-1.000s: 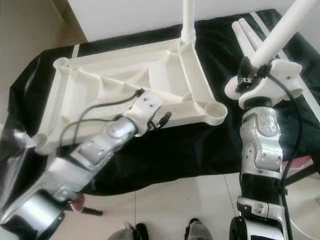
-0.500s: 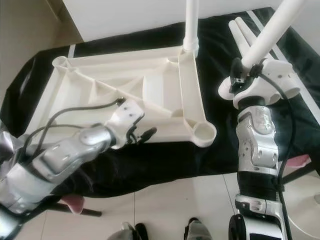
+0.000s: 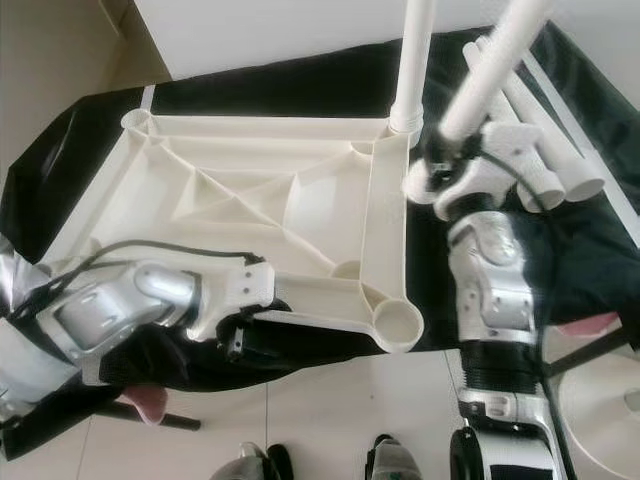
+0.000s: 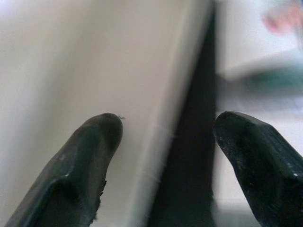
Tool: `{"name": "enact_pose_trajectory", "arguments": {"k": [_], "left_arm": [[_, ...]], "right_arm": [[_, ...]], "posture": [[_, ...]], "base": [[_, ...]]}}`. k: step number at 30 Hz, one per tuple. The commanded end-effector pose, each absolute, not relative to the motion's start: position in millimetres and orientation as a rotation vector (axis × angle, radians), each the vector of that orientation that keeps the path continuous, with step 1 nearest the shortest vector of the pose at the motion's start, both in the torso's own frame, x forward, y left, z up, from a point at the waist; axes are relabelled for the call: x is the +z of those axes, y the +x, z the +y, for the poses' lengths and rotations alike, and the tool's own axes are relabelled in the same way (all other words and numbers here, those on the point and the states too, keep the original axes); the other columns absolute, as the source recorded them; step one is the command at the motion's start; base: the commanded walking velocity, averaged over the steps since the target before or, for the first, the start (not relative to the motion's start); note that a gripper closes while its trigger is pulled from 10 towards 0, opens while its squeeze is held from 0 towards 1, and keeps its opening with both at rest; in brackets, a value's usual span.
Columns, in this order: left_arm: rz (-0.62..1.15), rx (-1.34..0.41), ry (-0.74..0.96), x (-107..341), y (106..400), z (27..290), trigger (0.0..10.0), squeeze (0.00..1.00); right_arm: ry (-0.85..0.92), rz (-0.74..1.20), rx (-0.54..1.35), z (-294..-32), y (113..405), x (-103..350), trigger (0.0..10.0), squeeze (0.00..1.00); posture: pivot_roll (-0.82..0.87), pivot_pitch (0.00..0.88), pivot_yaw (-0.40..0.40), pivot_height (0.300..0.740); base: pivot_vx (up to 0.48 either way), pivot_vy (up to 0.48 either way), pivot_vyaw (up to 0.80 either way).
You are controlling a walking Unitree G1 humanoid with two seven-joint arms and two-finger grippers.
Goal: Building children table
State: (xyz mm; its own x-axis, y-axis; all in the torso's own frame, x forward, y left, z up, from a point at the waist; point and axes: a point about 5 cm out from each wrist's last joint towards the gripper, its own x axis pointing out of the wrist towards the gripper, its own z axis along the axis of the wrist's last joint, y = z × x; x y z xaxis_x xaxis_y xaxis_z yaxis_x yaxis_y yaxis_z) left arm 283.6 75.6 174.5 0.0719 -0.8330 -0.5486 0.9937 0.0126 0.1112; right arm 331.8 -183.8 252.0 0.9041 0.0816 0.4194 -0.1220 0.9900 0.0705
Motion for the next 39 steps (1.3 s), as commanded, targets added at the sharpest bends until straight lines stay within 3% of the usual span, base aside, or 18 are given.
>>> {"name": "enact_pose_trajectory", "arguments": {"k": [1, 3, 8, 13, 19, 24, 34, 39], "left_arm": [[0.336, -1.405, 0.463, 182.3, 290.5, 73.2, 10.0, 0.0], [0.226, -1.354, 0.417, 192.8, 297.5, 67.4, 10.0, 0.0], [0.182, -1.279, 0.271, 209.0, 313.0, 68.7, 10.0, 0.0], [0.146, -1.344, 0.228, 216.1, 304.6, 73.3, 10.0, 0.0], [0.254, -1.465, 0.294, 190.4, 268.5, 86.4, 10.0, 0.0], [0.355, -1.448, 0.423, 167.7, 257.0, 98.7, 10.0, 0.0], [0.479, -1.368, 0.508, 155.0, 254.4, 126.3, 10.0, 0.0], [0.517, -1.232, 0.626, 151.1, 270.4, 146.3, 10.0, 0.0]], "right_arm": [[0.093, -0.458, 0.143, -177.1, 329.7, 255.2, 10.0, 0.0], [0.092, -0.458, 0.151, -175.8, 329.3, 254.3, 10.0, 0.0], [0.093, -0.461, 0.156, -175.2, 330.0, 254.3, 10.0, 0.0], [0.094, -0.467, 0.159, -174.8, 331.5, 255.1, 10.0, 0.0], [0.104, -0.468, 0.19, -169.2, 334.1, 254.2, 10.0, 0.0], [0.105, -0.467, 0.207, -166.6, 336.5, 254.5, 10.0, 0.0], [0.11, -0.477, 0.224, -164.9, 340.7, 259.3, 10.0, 0.0], [0.113, -0.48, 0.217, -165.2, 341.7, 258.8, 10.0, 0.0]], "posture": [[-0.06, 0.13, 0.059, 0.74], [-0.06, 0.125, 0.058, 0.74], [-0.06, 0.112, 0.054, 0.74], [-0.06, 0.103, 0.052, 0.74], [-0.02, 0.094, 0.025, 0.74], [-0.01, 0.096, 0.012, 0.74], [0.01, 0.096, 0.001, 0.74], [0.01, 0.104, 0.005, 0.74]], "base": [[0.0, 0.0, 0.0], [0.0, 0.0, 0.0], [0.0, 0.0, 0.0], [0.0, 0.0, 0.0], [0.0, 0.0, 0.0], [0.0, 0.0, 0.0], [0.0, 0.0, 0.0], [0.0, 0.0, 0.0]]}}
